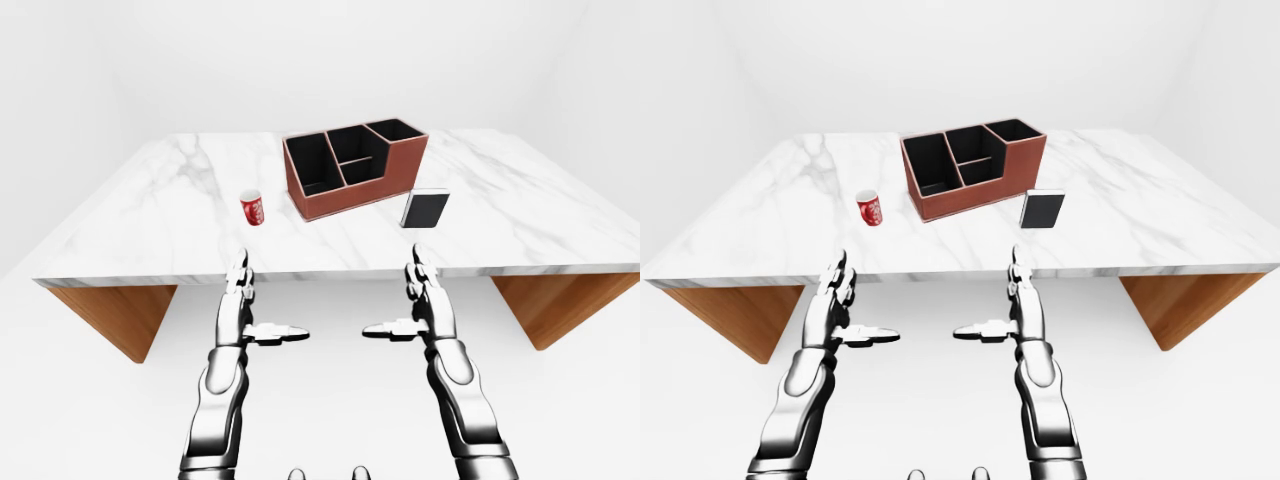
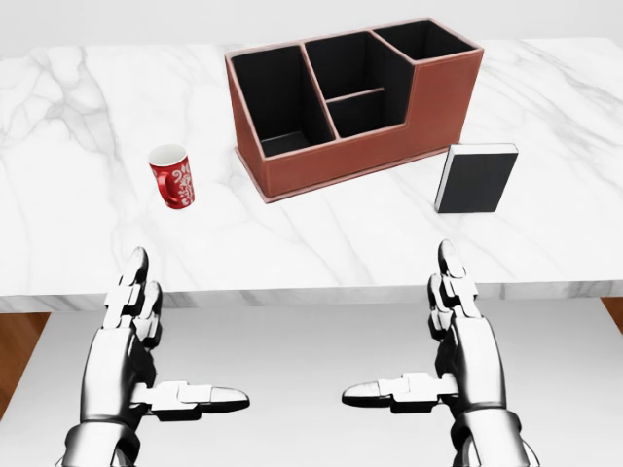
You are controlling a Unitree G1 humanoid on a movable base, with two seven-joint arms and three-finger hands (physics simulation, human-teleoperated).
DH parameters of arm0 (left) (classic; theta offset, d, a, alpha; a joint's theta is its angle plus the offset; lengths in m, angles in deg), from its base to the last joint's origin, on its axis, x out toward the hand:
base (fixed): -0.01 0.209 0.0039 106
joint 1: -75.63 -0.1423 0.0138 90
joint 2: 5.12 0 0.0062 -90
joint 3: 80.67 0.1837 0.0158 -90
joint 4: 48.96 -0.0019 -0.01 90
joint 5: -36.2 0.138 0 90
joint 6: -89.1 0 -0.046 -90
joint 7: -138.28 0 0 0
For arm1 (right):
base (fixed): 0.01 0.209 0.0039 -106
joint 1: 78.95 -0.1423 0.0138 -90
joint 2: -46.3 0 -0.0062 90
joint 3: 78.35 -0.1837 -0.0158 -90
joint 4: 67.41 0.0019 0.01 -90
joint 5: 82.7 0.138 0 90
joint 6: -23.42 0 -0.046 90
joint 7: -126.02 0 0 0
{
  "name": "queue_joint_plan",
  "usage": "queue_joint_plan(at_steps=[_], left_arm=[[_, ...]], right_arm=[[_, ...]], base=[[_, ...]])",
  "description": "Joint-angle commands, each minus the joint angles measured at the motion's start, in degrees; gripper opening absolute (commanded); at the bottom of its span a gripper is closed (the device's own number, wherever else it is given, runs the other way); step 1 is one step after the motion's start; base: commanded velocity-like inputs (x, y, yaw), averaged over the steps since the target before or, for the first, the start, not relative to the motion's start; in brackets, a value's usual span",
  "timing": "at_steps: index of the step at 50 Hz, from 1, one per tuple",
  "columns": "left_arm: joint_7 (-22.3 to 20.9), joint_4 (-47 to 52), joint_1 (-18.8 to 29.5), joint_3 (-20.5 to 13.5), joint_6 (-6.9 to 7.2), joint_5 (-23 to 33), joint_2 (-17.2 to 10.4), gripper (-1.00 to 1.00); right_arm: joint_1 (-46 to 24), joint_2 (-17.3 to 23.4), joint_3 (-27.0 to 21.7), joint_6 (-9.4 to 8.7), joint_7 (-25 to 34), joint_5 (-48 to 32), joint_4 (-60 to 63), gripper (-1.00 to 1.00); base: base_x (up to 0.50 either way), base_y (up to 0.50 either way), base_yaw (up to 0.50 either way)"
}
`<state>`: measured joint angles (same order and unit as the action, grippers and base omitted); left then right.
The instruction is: Pick up the book and place it in the left compartment of the caddy.
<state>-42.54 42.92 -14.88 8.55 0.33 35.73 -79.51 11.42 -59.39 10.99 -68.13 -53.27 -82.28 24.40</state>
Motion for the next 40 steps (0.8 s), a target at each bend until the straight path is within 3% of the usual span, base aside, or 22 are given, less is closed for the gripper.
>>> queue_joint_plan(at_steps=[1,17,40], left_arm=[[-1.36,6.2,-1.59,-1.21,3.77,-0.72,-0.57,1.0],[-2.35,12.57,-2.6,-2.32,3.77,-1.68,-0.75,1.0],[-2.7,12.65,-3.34,-2.96,3.77,-2.11,-0.66,1.0]], right_arm=[[1.14,0.4,-0.82,-3.45,1.03,0.71,6.34,1.0],[1.65,0.42,-0.29,-3.45,1.03,-0.57,12.65,1.0],[3.03,0.25,0.27,-3.45,2.01,-1.3,15.79,1.0]], base=[[0.0,0.0,0.0],[0.02,0.0,0.0],[0.5,0.0,0.0]])
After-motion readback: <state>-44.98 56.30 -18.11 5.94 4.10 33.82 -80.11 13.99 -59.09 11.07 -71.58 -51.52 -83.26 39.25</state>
